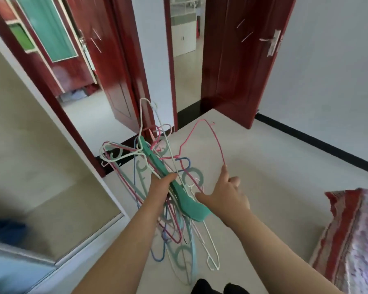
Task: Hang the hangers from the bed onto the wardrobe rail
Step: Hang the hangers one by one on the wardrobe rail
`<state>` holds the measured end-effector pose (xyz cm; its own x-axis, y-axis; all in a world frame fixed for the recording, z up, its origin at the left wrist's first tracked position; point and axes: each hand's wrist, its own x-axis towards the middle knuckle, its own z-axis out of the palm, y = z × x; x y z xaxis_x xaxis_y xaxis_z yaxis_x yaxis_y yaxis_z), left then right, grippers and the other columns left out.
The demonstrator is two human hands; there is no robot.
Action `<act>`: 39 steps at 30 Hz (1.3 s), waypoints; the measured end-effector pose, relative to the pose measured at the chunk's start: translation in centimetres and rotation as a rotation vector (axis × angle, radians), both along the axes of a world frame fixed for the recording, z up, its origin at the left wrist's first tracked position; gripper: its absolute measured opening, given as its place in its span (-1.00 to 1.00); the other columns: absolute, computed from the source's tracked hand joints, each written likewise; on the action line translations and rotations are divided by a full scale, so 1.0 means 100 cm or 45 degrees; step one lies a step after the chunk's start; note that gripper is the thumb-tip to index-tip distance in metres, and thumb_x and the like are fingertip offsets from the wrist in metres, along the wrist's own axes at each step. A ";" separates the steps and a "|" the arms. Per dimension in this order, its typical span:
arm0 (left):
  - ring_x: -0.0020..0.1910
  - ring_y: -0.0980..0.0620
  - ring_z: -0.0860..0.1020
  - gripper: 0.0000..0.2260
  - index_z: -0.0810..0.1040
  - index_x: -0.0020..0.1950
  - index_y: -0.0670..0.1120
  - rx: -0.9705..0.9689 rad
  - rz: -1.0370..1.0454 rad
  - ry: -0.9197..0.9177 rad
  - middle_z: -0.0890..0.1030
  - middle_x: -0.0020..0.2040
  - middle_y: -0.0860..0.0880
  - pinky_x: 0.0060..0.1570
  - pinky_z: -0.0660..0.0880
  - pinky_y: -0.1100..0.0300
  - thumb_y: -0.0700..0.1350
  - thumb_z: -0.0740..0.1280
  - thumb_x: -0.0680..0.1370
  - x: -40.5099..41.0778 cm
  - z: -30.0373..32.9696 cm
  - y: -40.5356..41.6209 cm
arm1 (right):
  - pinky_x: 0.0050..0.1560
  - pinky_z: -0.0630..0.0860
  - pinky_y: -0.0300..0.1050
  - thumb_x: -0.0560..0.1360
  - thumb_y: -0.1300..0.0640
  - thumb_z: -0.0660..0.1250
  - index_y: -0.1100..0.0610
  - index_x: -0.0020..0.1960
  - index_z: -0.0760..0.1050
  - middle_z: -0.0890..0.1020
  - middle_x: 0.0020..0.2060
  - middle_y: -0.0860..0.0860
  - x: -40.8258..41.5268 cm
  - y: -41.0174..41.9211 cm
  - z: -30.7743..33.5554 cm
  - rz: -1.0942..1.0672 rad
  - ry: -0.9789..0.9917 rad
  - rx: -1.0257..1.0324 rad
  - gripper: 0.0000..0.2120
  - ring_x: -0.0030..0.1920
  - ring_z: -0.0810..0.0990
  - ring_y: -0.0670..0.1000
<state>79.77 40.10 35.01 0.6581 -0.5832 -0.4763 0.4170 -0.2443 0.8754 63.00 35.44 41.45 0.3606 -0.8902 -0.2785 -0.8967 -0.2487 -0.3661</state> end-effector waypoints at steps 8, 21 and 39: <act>-0.20 -0.08 0.58 -0.75 0.43 0.07 -0.08 -0.074 0.407 0.025 0.61 -0.08 -0.13 -0.18 0.53 0.05 -0.03 0.39 0.47 0.045 -0.003 0.019 | -0.16 0.62 -0.06 0.27 -0.38 0.35 -0.02 0.52 -0.25 0.34 0.23 0.14 0.064 -0.028 -0.006 0.226 0.028 -0.075 0.11 -0.11 0.55 0.09; -0.22 -0.06 0.58 -0.84 0.53 0.05 -0.20 0.014 0.777 -0.246 0.59 -0.19 -0.12 -0.27 0.49 0.20 -0.19 0.38 0.50 0.090 -0.006 0.064 | -0.22 0.44 -0.16 0.34 -0.26 0.41 -0.09 0.51 -0.26 0.29 0.37 0.14 0.141 -0.032 -0.005 0.511 -0.101 0.083 0.05 0.02 0.54 0.08; -0.19 -0.12 0.61 -0.84 0.46 0.07 -0.19 -0.357 0.603 0.266 0.56 -0.16 -0.17 -0.13 0.59 -0.04 -0.13 0.29 0.55 0.220 0.009 0.237 | -0.24 0.48 -0.21 0.31 -0.22 0.43 -0.23 0.48 -0.27 0.27 0.30 0.02 0.247 0.110 -0.005 0.809 -0.218 0.108 0.04 -0.16 0.44 -0.04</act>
<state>101.78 63.79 35.95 0.7865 -0.3711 -0.4937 0.5948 0.2397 0.7673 87.65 46.40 40.97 0.8536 -0.4672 -0.2307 -0.5126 -0.6738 -0.5321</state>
